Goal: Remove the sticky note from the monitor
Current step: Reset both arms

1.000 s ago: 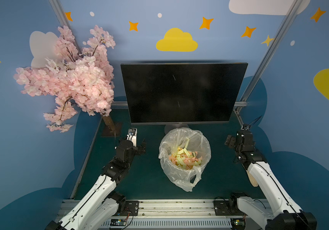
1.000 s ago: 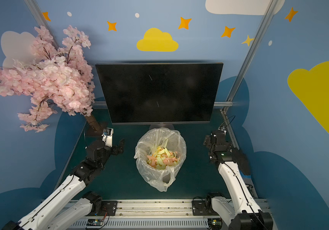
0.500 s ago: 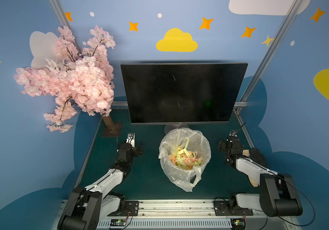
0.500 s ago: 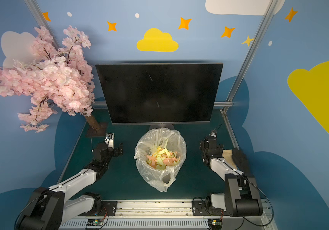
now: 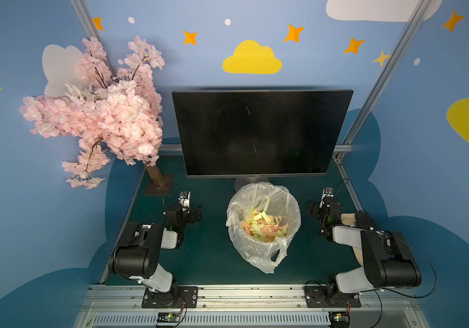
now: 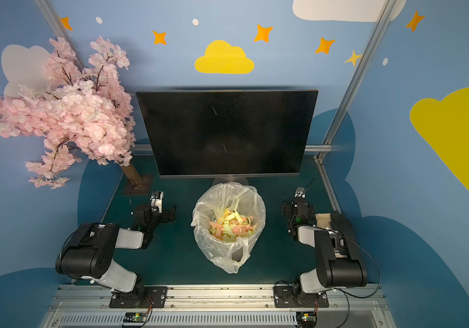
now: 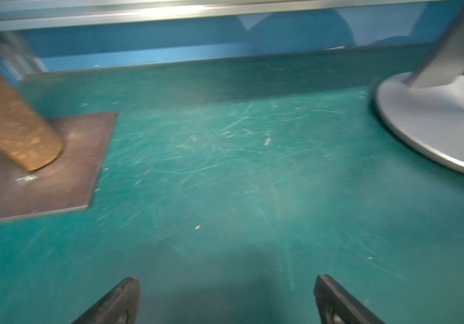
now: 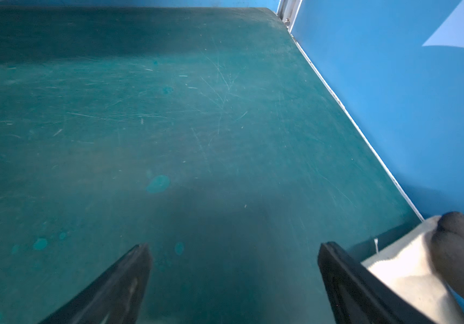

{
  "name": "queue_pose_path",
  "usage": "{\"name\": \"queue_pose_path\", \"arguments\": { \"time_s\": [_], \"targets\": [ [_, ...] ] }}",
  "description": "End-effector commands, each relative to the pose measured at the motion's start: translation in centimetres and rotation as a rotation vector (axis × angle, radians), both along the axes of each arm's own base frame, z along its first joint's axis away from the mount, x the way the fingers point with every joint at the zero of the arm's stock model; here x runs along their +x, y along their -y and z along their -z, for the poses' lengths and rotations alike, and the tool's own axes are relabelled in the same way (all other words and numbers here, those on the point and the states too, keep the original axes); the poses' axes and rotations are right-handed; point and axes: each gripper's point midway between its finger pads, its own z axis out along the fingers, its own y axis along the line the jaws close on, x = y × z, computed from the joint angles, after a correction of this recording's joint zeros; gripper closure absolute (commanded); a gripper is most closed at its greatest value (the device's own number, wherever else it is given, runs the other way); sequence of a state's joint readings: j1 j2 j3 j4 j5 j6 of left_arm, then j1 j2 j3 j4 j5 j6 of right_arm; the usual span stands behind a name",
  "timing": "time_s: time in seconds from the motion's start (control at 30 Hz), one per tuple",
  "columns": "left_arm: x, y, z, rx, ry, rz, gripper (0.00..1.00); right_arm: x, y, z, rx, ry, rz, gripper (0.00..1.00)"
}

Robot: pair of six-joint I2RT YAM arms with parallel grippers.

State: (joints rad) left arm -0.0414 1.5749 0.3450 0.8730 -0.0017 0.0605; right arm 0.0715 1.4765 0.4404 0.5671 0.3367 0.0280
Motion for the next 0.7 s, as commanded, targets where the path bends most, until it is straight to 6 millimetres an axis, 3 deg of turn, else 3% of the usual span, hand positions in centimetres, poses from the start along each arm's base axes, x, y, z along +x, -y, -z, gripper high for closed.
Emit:
{"name": "queue_pose_path", "arguments": {
  "time_s": [0.0, 0.67],
  "targets": [
    [1.26, 0.91, -2.30, 0.009, 0.074, 0.042, 0.00, 0.96, -0.19, -1.98, 0.006, 0.072, -0.015, 0.02],
    [1.14, 0.99, -2.30, 0.010, 0.078, 0.045, 0.00, 0.93, -0.18, -1.87, 0.005, 0.067, -0.014, 0.02]
  ]
}}
